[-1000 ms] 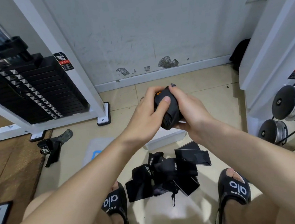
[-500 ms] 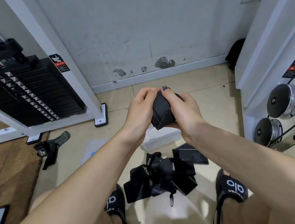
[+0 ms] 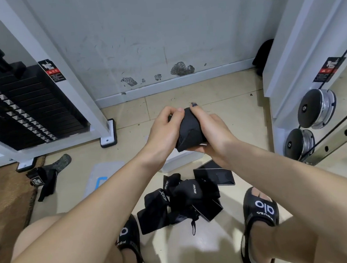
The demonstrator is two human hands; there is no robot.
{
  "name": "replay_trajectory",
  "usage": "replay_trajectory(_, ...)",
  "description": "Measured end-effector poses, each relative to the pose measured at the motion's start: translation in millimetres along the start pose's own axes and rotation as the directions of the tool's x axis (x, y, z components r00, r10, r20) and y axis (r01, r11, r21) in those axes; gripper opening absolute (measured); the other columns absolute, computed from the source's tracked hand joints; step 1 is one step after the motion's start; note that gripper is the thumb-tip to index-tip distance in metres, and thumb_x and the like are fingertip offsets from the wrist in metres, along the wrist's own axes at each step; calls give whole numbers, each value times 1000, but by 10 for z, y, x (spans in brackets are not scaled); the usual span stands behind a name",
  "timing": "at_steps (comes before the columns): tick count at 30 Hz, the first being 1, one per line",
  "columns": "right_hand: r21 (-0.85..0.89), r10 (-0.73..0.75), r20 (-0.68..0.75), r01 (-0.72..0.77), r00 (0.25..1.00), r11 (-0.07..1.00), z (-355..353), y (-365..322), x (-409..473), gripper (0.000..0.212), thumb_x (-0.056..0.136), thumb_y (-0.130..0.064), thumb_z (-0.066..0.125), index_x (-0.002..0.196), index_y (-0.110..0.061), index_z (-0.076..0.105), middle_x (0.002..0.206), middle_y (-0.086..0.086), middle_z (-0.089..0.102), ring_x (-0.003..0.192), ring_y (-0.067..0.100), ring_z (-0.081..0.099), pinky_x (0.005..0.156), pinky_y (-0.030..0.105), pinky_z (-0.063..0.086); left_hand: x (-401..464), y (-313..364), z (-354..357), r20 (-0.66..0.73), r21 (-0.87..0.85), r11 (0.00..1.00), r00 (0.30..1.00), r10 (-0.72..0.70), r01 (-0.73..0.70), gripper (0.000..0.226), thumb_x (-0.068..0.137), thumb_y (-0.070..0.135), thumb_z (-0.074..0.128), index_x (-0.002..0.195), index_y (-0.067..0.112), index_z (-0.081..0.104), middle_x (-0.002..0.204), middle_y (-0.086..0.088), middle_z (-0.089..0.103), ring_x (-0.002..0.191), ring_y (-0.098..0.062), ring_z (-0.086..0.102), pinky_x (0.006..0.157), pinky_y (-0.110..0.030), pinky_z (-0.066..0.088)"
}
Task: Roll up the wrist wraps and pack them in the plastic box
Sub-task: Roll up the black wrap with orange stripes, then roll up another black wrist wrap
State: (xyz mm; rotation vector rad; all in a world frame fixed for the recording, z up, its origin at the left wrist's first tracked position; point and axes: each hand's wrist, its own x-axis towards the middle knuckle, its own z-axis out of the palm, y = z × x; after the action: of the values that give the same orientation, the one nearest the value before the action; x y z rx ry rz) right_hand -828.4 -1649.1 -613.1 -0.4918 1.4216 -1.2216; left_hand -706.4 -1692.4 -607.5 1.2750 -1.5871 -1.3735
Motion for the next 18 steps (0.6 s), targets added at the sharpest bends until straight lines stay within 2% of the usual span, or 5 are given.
replay_trajectory(5,-253,54,18,-47,998,966,-367,64,94,71,79,-68,66,123,-14,60,112,8,74,97,21,75,68,37,64,123,-152,180,116,39,998,991,-60,55,31,106,36,45,98,8,58,85,-3,55,82,-19,52,75,-38,40)
replay_trajectory(9,-239,131,-28,-134,991,962,-715,217,280,52,88,-53,64,125,-17,63,116,10,72,96,24,75,67,35,63,233,-317,420,251,109,975,944,-214,193,36,107,36,34,116,18,63,114,-8,69,99,-25,66,95,-42,54)
replay_trajectory(12,-246,185,-155,-219,970,944,-1048,303,451,43,92,-48,59,123,-17,63,112,8,70,89,23,71,51,26,57,374,-454,653,257,202,937,908,-331,285,37,107,45,32,127,23,55,121,-4,66,105,-23,67,103,-43,50)
replay_trajectory(16,-104,245,-312,-290,918,952,-1511,551,860,44,92,-46,58,124,-16,62,118,9,66,96,25,68,55,30,59,571,-831,960,302,441,871,877,-373,218,44,106,47,34,122,13,58,120,-11,67,111,-31,63,102,-42,47)
replay_trajectory(18,-32,278,-400,-316,874,948,-1697,801,1071,47,91,-48,60,125,-15,60,122,9,64,101,27,66,57,31,59,627,-1108,1062,349,565,814,853,-387,138,38,107,46,34,124,19,56,119,-5,65,106,-24,61,92,-32,48)
